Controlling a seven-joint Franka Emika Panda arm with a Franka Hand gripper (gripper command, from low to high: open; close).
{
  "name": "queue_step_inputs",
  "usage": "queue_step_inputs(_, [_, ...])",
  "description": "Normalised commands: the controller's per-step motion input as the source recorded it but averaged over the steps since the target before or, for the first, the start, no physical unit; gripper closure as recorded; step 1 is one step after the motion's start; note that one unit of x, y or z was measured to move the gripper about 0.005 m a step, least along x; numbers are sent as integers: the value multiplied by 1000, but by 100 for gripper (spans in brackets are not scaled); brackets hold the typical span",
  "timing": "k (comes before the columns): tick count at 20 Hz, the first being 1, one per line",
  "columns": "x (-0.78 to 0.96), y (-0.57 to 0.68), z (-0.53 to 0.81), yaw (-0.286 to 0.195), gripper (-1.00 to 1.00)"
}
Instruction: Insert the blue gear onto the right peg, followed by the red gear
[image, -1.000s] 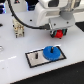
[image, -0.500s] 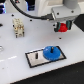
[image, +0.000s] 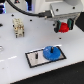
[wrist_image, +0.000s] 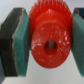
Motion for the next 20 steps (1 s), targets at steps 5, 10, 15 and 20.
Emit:
queue_step_inputs(5, [666, -288, 285, 0, 100])
queue_step_inputs(10, [719, -266, 240, 0, 100])
queue_step_inputs(15, [740, -163, 176, 0, 100])
queue_step_inputs(20, [609, -149, 37, 0, 100])
